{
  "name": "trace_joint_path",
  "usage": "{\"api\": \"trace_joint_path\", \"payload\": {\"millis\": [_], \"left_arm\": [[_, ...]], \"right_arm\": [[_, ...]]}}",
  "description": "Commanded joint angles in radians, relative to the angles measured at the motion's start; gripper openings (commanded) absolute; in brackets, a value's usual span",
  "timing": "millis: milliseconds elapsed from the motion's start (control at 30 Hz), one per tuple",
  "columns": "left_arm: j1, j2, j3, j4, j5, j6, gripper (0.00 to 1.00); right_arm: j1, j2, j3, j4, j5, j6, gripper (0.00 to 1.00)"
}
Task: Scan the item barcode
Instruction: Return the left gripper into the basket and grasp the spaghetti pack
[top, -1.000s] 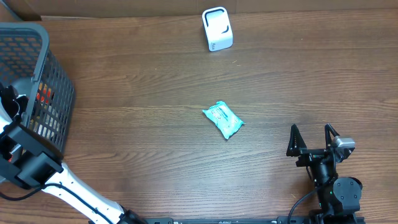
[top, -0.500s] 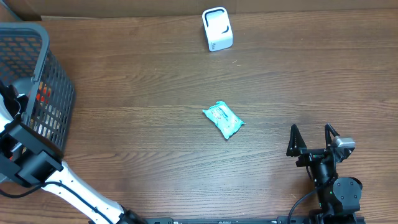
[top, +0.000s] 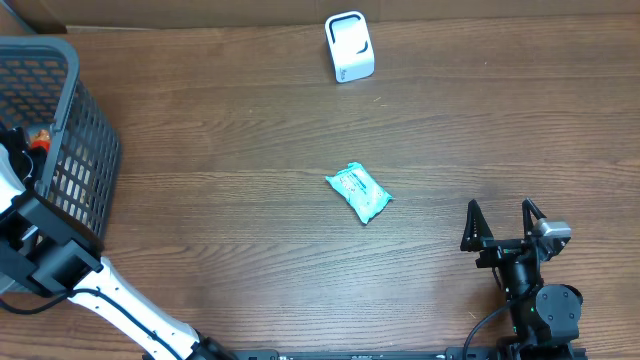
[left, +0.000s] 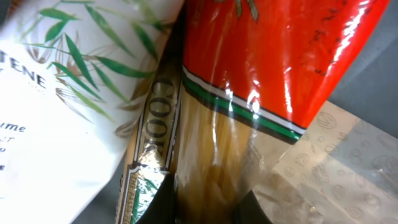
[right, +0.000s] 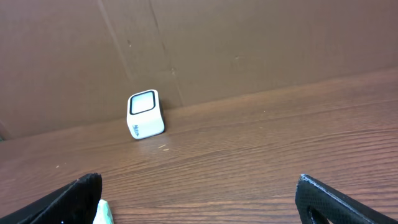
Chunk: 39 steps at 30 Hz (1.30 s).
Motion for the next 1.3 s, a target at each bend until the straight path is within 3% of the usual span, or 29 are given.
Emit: {"api": "trace_joint_path", "payload": {"millis": [0, 300, 433, 1067, 1267], "left_arm": [[0.019, 0.099, -0.024, -0.049, 0.03, -0.045, 0.04], [0.006, 0.076, 0.223, -0.202, 0.055, -0.123, 0.04], [0.006, 0.017, 0.343, -0.241, 0.177, -0.162, 0.04], [0.006, -0.322, 0.357, -0.208, 0.331, -0.347, 0.04], [0.006, -0.382, 0.357, -0.196, 0.379, -0.352, 0.04]], "right_arm": [[0.006, -0.011, -0.011, 0.006, 0.002, 0.0, 1.0], [0.006, -0.011, -0.011, 0.006, 0.002, 0.0, 1.0], [0.006, -0.011, -0.011, 0.006, 0.002, 0.0, 1.0], [0.006, -0.011, -0.011, 0.006, 0.002, 0.0, 1.0], [0.006, -0.011, -0.011, 0.006, 0.002, 0.0, 1.0]]}}
